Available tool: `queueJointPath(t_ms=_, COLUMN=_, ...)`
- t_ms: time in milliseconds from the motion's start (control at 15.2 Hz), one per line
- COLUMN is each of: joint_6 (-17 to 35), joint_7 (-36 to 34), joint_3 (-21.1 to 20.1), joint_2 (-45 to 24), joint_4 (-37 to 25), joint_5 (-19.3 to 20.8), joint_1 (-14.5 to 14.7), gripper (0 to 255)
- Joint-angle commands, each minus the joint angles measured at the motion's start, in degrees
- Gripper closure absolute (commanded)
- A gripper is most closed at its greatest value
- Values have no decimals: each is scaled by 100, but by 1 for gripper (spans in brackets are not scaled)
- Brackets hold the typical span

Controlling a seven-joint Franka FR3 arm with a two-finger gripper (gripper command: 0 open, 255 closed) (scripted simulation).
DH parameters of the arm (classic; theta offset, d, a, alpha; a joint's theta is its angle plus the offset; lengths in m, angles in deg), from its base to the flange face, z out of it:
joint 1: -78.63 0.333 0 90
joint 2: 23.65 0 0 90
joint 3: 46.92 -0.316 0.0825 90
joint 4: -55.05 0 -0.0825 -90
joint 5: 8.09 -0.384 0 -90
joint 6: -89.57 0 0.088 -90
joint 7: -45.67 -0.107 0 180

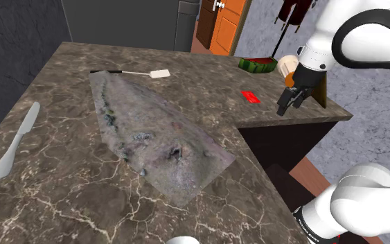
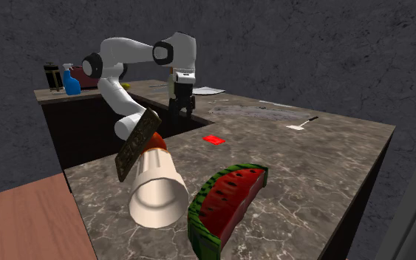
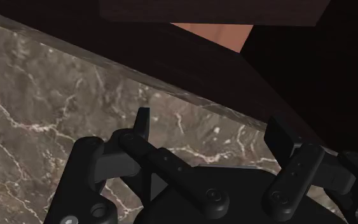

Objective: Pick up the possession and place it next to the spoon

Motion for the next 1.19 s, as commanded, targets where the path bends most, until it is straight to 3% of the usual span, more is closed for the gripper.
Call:
queueJointPath(t_ms=0, joint_6=0, joint_7=0, joint_3=0, joint_2=0, joint_4=0, joint_5=0, joint_1=0, gripper=0)
queueJointPath(t_ms=792, joint_6=-2572, joint_7=-762, joint_3=523, joint_2=-5308, joint_4=-4836, joint_5=-1225, joint_1=-404, gripper=0)
queueJointPath(t_ms=1122, joint_6=-2165, joint_7=-769, joint_3=498, joint_2=-5023, joint_4=-4148, joint_5=-1208, joint_1=-375, gripper=0)
